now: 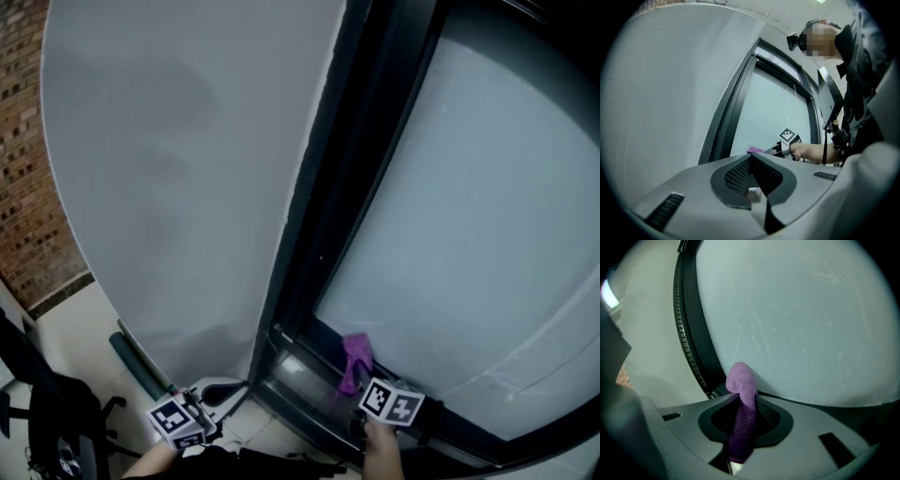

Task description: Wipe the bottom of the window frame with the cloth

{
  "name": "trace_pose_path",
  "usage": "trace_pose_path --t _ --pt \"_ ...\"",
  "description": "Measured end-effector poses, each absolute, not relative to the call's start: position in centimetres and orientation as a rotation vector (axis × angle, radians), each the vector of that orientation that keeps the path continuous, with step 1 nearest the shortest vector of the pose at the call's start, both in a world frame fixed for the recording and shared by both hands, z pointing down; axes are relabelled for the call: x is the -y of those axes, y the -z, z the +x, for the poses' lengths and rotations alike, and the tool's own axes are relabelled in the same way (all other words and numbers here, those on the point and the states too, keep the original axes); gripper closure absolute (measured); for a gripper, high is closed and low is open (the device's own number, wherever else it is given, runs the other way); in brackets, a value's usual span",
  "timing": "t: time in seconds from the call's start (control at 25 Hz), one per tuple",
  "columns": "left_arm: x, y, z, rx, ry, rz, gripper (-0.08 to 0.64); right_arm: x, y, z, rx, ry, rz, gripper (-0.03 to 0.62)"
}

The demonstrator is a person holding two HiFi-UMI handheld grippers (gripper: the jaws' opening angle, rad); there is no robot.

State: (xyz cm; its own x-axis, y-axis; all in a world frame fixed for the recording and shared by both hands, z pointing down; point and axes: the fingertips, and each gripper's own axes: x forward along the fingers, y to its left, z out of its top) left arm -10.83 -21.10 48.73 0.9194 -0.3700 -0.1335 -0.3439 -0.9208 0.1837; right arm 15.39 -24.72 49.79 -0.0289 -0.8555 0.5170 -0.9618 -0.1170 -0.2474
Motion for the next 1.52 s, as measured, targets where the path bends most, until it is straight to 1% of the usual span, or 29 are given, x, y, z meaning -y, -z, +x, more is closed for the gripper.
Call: trace_pose_path --t 0.72,1.32,1.52 --pt "19.4 -48.8 -5.2 0.234 0.182 2.950 0.565 17.5 -50.2 20.6 1.765 -0.878 2.348 0.508" --pt "18.8 -48.7 -2.4 0.057 0.190 2.965 0.565 13.9 -50.8 23.1 1.602 -0.883 2.542 0.508" --pt "18.7 -48.6 -2.5 0.041 0.176 2.963 0.565 13.4 -50.9 23.5 1.565 -0.869 2.620 0.508"
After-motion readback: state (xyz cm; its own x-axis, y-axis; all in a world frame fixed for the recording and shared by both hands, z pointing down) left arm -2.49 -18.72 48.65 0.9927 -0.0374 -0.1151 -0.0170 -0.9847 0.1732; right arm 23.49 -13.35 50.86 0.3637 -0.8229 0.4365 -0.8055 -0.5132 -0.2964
